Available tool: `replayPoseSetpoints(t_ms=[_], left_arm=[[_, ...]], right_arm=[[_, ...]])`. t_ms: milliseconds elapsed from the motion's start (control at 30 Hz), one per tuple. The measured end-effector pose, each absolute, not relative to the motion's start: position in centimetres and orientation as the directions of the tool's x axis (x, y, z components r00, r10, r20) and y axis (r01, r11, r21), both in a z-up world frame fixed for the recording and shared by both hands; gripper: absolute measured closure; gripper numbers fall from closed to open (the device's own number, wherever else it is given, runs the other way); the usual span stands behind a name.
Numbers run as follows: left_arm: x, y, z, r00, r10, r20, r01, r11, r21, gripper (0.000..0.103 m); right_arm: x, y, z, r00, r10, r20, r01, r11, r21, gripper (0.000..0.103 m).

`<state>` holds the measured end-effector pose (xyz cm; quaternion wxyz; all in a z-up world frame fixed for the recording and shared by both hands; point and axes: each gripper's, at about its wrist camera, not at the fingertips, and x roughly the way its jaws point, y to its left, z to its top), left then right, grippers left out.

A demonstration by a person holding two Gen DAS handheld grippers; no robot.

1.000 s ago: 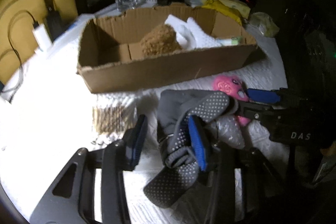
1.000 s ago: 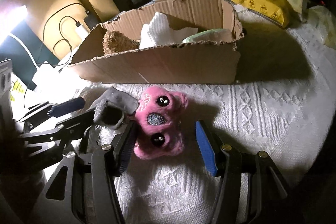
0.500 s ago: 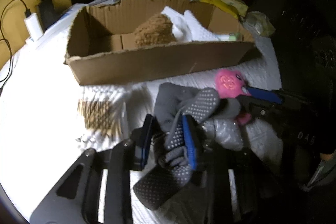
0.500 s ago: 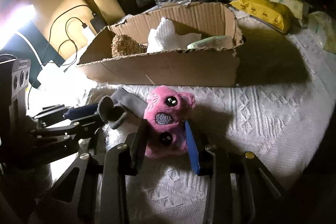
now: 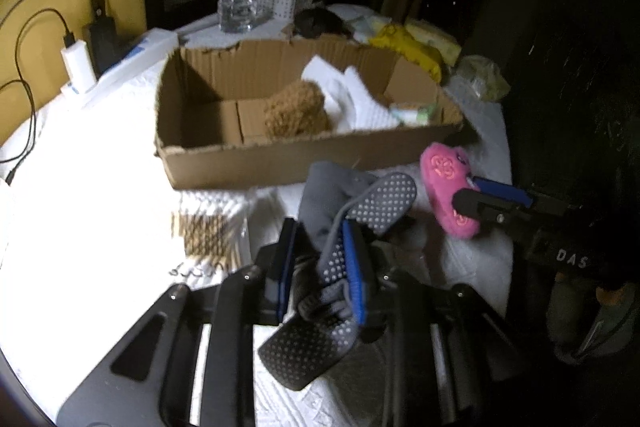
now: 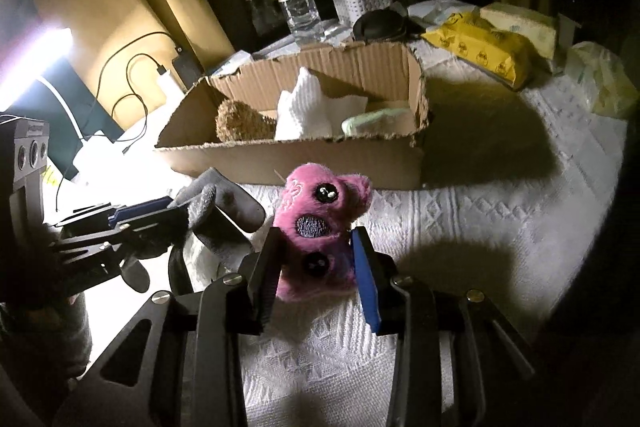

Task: Organize soft objects
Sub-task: 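Grasp the pink plush with the right gripper while the left gripper grasps the gray glove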

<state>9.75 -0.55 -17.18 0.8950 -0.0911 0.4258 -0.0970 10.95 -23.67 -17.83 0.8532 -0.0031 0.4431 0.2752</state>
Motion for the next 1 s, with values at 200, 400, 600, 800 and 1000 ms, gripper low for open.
replayPoseSetpoints(t_ms=[200,400,600,800,1000], left_arm=[[9.3,-0.6,-14.8,0.656,-0.249,-0.713,0.106,0.965,-0.24,0.079],[9.2,-0.7,-12.8,0.688,-0.242,-0.684,0.11,0.967,-0.231,0.079],[9.3,-0.8,-11.5,0.711,-0.24,-0.661,0.115,0.967,-0.228,0.079],[9.7,-0.9,-10.5,0.725,-0.241,-0.646,0.116,0.966,-0.23,0.079],[10.6,-1.1,-10.1,0.734,-0.236,-0.637,0.112,0.967,-0.229,0.079]], right_arm=[[10.9,-24.1,-16.5,0.476,0.467,-0.745,-0.474,0.85,0.231,0.066],[10.7,-24.4,-15.2,0.493,0.469,-0.733,-0.48,0.849,0.221,0.066],[10.8,-24.6,-14.2,0.505,0.473,-0.722,-0.487,0.847,0.213,0.066],[11.2,-24.9,-13.1,0.519,0.478,-0.709,-0.495,0.844,0.207,0.066],[12.1,-24.9,-12.3,0.525,0.486,-0.699,-0.504,0.839,0.205,0.066]])
